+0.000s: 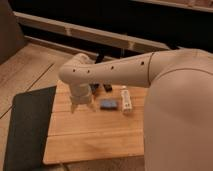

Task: Pick up the ceramic cup

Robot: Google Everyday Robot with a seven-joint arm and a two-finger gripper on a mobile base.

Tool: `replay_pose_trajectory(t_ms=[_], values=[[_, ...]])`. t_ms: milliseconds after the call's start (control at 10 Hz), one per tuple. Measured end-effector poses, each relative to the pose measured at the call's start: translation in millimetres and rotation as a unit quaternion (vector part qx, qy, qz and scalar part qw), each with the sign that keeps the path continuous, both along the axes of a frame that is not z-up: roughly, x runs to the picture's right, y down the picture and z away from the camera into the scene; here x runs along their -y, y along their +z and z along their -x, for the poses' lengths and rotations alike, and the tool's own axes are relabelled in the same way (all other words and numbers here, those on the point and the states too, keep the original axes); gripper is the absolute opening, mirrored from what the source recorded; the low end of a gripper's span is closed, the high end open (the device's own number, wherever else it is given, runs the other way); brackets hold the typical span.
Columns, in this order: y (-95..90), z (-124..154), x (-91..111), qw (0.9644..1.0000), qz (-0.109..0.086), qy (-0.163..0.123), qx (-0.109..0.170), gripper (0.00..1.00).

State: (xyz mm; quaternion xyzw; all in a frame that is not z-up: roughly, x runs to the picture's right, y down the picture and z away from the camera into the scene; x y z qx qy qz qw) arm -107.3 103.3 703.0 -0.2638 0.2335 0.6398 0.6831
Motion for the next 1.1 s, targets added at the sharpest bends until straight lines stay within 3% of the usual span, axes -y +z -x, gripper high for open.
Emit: replay_pose_trajectory(t_ms=[700, 900, 1100], values=[[0.4, 0, -1, 1.0, -0.001, -0.002, 0.0, 0.65], [19.6, -1, 15, 0.9993, -0.024, -0.027, -0.01, 0.65], [52.7, -13, 65, 0.9951, -0.074, -0.062, -0.02, 0.65]])
